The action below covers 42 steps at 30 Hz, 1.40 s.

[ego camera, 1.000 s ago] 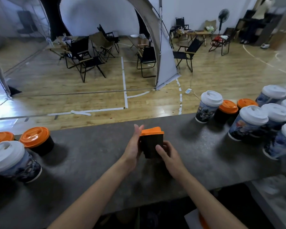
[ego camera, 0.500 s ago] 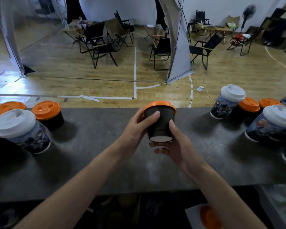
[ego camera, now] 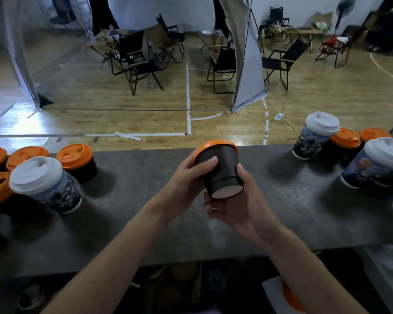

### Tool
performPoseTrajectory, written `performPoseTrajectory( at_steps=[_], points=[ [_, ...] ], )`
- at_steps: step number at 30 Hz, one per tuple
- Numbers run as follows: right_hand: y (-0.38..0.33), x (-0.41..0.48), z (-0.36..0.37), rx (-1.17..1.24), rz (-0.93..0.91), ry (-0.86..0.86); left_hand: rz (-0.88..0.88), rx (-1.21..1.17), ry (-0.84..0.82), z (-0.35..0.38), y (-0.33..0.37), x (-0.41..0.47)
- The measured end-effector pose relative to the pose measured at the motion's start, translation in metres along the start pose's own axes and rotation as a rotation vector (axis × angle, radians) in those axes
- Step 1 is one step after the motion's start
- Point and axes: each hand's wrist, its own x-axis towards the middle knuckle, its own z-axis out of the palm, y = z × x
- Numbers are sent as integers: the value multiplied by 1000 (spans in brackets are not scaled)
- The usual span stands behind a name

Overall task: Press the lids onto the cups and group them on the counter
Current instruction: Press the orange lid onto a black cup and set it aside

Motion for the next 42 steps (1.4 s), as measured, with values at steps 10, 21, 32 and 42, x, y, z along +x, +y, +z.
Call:
performPoseTrajectory(
  at_steps=[10,21,32,42],
  points=[
    [-4,-7,14,235,103,-9,-83,-68,-46,5,11,-6],
    [-8,-13,14,-11,88,100,-48,-26,11,1,5,-3],
    [-6,-13,10,28,126,36,-33,20,-15,-1,5,-6],
    [3,-8,2,-56,65,96,-59,52,-62,-4,4,-5]
  ],
)
